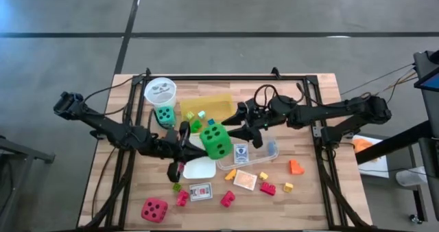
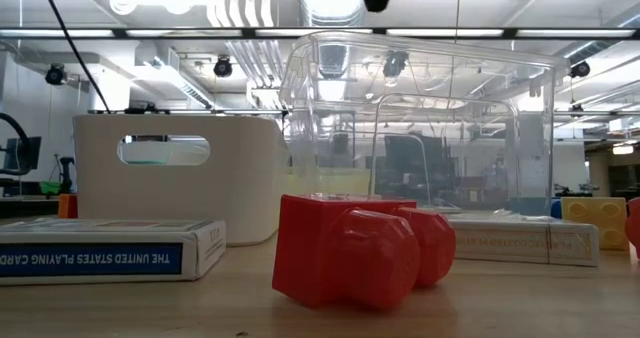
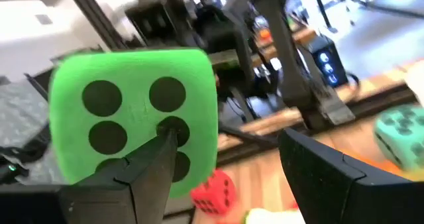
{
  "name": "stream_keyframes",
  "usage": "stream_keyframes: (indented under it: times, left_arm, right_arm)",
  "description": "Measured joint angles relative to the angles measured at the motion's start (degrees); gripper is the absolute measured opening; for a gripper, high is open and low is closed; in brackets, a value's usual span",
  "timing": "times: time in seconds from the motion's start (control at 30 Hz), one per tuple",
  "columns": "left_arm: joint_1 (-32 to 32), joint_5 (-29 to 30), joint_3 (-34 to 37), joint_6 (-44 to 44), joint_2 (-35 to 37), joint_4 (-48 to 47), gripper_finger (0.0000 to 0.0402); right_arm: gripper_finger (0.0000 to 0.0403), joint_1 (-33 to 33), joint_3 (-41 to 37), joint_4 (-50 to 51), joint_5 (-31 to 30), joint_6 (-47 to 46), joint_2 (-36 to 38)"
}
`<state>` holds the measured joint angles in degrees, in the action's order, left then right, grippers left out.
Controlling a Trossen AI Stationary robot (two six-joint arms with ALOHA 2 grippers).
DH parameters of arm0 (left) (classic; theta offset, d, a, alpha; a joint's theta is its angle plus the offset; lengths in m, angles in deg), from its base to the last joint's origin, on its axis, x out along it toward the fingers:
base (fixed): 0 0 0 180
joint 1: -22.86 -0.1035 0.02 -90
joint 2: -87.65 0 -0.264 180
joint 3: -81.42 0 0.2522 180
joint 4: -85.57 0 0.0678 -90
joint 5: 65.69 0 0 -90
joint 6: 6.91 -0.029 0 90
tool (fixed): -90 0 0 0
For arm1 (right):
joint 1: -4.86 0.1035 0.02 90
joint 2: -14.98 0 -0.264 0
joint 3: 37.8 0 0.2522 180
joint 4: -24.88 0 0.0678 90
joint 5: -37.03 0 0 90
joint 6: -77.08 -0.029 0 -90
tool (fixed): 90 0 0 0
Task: Pick & Place Toys
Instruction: Put the green dice into the white bin
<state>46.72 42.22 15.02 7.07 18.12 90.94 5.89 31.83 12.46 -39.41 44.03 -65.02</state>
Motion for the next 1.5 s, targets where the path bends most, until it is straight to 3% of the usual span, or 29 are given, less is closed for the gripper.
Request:
stream_keyframes:
  times: [0.43, 0.77, 1.03, 1.2, 1.5]
  left_arm:
    - [-0.1, 0.5, 0.0, 4.6, -1.9, -0.5, 0.0000]
    - [-0.1, 0.9, 0.2, 6.3, -1.9, -2.3, 0.0001]
    - [-0.2, 6.1, 0.4, 7.5, -2.1, -4.7, 0.0004]
    - [-0.4, 9.3, 0.4, 7.4, -2.1, -4.7, 0.0044]
    - [-0.4, 9.5, 0.4, 9.0, -2.0, -3.8, 0.0144]
  right_arm:
    - [0.0258, 1.0, 6.5, 4.5, 2.2, 0.0, -7.7]
    - [0.0258, 1.3, 5.5, 4.1, 2.6, 0.0, -4.0]
    - [0.0258, 2.8, 5.5, 6.2, 3.2, -0.2, -1.4]
    - [0.0258, 4.5, 5.4, 6.5, 3.1, -0.1, -1.5]
    - [0.0258, 6.2, 5.3, 7.3, 2.5, 0.1, -1.6]
